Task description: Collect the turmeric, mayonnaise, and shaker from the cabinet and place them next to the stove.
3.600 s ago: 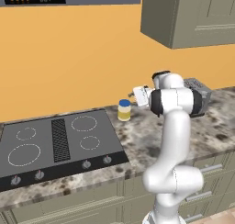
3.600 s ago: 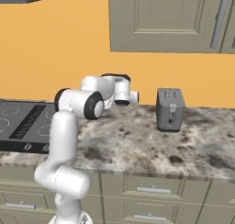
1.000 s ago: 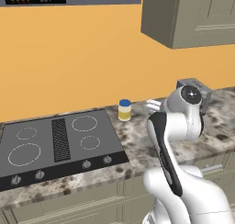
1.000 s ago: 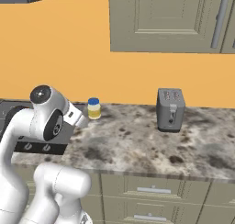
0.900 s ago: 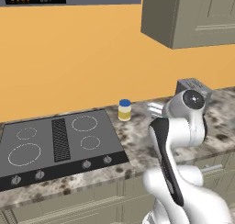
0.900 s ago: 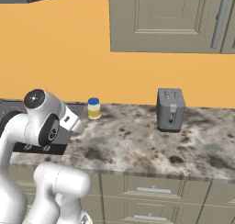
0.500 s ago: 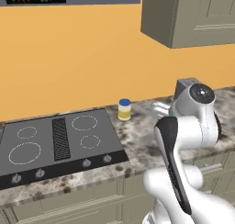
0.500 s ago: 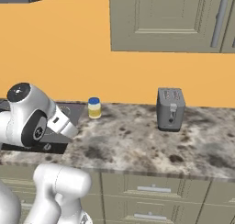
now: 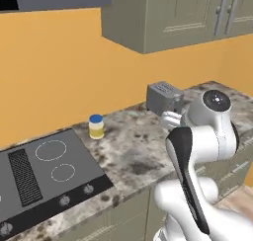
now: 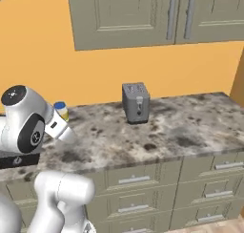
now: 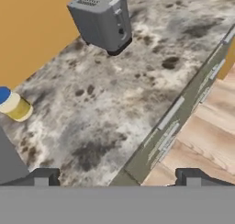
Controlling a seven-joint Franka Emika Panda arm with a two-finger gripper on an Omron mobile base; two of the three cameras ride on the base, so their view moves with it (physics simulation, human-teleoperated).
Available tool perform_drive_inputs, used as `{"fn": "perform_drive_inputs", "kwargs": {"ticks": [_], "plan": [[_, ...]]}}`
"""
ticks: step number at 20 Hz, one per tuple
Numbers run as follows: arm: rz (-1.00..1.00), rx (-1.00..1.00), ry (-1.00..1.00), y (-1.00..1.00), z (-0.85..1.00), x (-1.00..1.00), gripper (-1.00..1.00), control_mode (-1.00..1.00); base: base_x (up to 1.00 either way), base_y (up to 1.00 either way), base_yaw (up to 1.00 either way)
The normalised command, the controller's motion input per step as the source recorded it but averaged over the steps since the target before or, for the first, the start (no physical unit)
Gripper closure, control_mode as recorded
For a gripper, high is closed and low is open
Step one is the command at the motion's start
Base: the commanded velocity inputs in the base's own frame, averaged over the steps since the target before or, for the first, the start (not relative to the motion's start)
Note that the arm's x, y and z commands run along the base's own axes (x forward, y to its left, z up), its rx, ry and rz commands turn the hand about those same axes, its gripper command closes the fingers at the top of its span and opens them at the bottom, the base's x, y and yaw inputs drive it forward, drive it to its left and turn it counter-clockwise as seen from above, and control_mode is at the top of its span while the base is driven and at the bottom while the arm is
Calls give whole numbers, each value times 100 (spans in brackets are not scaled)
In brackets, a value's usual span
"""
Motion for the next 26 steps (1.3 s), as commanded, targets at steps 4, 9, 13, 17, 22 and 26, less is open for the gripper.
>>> {"fn": "perform_drive_inputs", "kwargs": {"ticks": [4,9,13,17,22,26], "plan": [[0,0,0,0,0,0,-100,100,0,0,-75],[0,0,0,0,0,0,-100,100,0,-5,-75],[0,0,0,0,0,0,-100,100,2,-22,-73],[0,0,0,0,0,0,-100,100,7,-38,-70],[0,0,0,0,0,0,-100,100,12,-50,-66],[0,0,0,0,0,0,-100,100,31,-54,-58]]}}
